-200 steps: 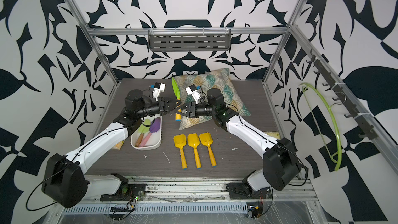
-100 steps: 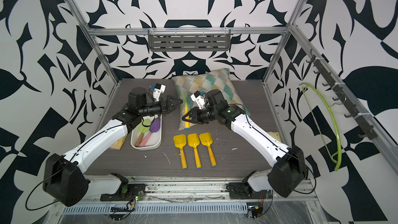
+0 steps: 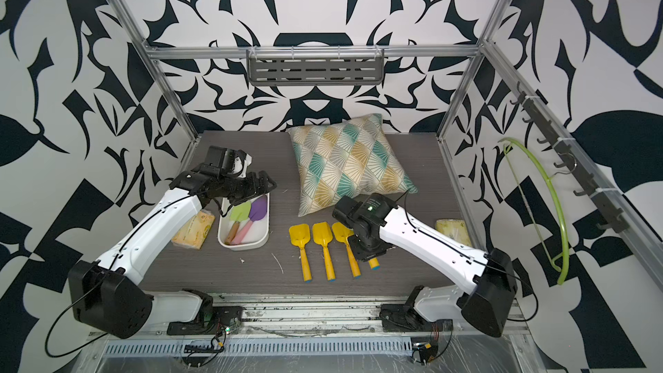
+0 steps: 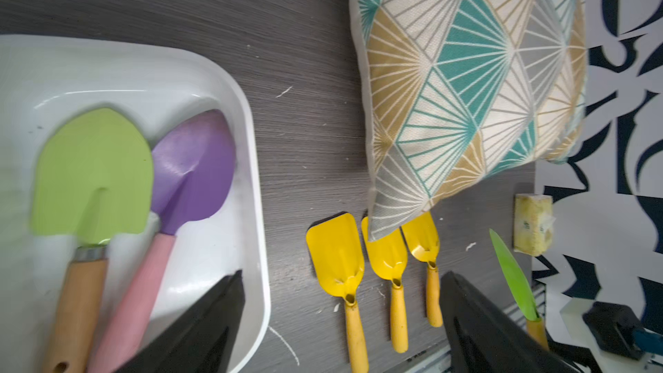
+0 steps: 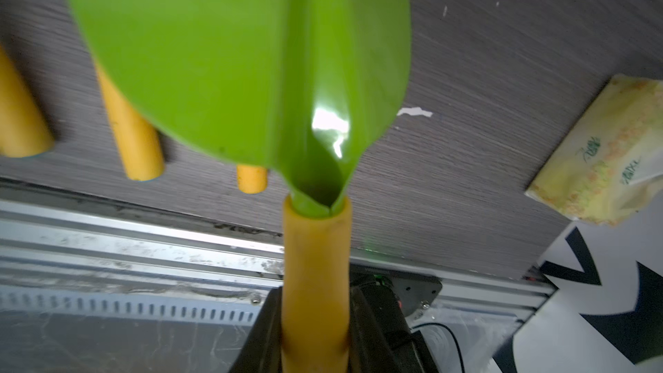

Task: Take the shovel out of the storage box
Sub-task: Place the shovel at the center of the board.

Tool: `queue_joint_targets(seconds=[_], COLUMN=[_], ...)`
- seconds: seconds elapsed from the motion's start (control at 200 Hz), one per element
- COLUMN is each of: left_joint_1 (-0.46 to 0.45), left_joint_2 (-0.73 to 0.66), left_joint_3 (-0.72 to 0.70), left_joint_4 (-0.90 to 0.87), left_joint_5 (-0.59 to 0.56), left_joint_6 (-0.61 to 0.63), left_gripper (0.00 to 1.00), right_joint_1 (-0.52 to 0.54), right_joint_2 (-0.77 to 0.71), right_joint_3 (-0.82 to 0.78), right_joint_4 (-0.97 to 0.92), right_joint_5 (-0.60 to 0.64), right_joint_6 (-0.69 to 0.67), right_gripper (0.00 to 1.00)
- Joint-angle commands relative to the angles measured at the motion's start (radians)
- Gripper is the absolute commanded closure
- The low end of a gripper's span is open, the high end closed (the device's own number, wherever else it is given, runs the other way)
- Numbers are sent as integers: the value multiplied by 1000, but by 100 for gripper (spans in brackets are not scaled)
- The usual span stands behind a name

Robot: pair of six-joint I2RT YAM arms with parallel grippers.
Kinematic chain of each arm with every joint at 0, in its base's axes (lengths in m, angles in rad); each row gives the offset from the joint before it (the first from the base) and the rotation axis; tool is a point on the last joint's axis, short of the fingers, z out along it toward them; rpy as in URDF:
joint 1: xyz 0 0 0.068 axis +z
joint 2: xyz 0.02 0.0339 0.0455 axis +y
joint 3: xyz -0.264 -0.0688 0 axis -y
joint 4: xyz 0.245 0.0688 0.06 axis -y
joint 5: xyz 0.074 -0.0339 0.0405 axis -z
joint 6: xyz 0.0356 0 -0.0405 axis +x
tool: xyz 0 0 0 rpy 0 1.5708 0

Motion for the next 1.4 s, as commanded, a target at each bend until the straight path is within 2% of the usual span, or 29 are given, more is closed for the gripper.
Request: queue_joint_targets(seconds=[0.0,0.52,0.74,0.855,0.96,1.395], left_joint_1=[3,3,3,3,3,3], left_joint_2=[6,55,47,51,47,31], left_joint_3=[15,-27,-51,-58,-65,-81], left_joint_4=[-96,-78,-46,-42,-39,-39], left_joint_5=[-59,-39,-52,-50,-54,-68], left_joint_6=[44,46,54,54,58,69], left_gripper=[8,8,8,8,8,7], right_joint_1=[1,-39,-60,-79,-85,-108], right_joint_2=[30,271,255,291,319,376], right_joint_3=[-20,-142,-151,-150,-164,-191], right_joint_4=[-25,177,221,207,225,301], right_joint_5=[87,143,131,160,137,-9], right_joint_6=[7,-20,-18,-25,-40,-66], right_gripper=[100,100,100,100,100,77])
